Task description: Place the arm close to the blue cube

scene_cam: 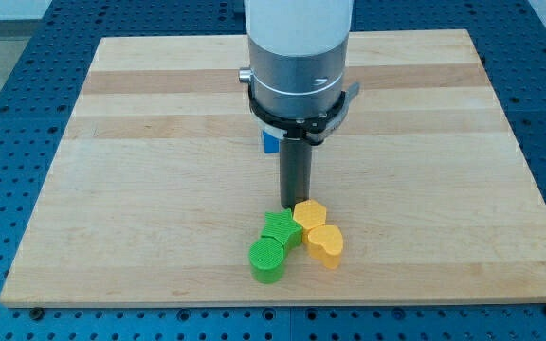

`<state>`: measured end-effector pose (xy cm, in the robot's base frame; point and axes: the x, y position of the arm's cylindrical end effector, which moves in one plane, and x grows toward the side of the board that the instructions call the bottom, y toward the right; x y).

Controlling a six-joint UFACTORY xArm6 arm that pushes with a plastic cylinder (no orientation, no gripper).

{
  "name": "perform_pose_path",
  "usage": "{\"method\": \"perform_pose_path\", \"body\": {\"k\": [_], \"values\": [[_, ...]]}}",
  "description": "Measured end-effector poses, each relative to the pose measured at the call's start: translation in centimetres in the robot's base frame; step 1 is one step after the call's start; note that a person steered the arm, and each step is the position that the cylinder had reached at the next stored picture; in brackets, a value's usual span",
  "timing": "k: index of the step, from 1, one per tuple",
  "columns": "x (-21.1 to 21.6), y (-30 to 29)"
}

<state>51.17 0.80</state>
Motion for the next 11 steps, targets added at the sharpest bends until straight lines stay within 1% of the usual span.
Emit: {"method": "perform_pose_path", "body": {"k": [1,2,3,4,5,6,7,8,9,10,11], "values": [[-4.8,-2.4],[-10.5,-6.2],[-13.6,-7.2],[-18.2,-7.2],[-18.2,-7.2],[-10.4,-7.6],[-4.2,-7.6],[-2.4,-6.9],[-9.1,-6.6],[-10.0,-6.6],[-13.4,-6.6]]}}
